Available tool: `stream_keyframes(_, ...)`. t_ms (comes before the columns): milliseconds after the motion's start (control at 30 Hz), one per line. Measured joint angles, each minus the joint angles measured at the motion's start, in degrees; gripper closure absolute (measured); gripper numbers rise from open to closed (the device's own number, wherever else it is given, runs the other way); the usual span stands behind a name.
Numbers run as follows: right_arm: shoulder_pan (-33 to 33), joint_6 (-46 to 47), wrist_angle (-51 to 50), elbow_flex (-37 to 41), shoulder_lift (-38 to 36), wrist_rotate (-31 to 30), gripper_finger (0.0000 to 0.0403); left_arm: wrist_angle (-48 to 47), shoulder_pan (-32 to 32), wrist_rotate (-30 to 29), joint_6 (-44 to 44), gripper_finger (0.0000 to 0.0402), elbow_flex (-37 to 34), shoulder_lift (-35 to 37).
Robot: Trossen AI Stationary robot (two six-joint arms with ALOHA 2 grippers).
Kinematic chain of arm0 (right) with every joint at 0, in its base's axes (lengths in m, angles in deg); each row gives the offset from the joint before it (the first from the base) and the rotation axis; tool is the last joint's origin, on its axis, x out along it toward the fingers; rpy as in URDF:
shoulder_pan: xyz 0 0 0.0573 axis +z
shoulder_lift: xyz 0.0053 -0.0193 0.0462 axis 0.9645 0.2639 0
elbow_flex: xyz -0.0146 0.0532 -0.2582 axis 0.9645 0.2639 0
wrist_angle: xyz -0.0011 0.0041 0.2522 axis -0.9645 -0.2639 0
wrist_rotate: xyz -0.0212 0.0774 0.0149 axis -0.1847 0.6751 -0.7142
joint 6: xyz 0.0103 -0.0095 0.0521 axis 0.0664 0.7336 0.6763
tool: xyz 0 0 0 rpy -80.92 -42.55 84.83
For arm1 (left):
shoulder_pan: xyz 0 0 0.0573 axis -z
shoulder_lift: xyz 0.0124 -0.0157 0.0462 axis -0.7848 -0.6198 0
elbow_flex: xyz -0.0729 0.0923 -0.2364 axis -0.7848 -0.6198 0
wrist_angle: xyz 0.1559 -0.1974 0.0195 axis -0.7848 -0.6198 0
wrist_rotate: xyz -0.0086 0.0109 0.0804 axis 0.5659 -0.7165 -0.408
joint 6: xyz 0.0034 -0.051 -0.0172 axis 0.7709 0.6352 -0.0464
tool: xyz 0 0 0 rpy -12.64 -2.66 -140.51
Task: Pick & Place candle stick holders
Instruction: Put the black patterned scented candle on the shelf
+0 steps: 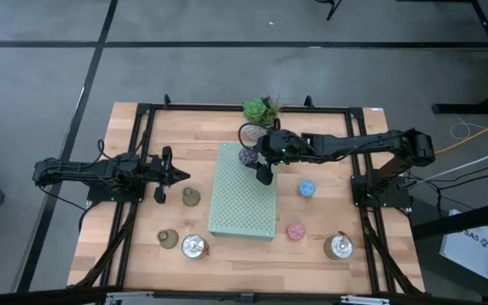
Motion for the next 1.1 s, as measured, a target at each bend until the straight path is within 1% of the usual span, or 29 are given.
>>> stream_keyframes(667, -0.2, -1.1, -0.7, 0.0, 1.0, -0.1, 0.0117, 0.0, 0.0, 0.0, 0.0, 0.0395, 0.0, 0.0)
stream_keyframes(967, 0.0, -1.9, -1.4, 0.0, 1.1, -0.1, 0.0095, 0.0, 0.0, 0.0, 0.0, 0.0395, 0.0, 0.0)
stream_keyframes(1100, 0.0, -2.7, -3.9, 0.1, 1.4, -0.1, 0.0094, 0.0, 0.0, 0.0, 0.0, 0.0395, 0.0, 0.0)
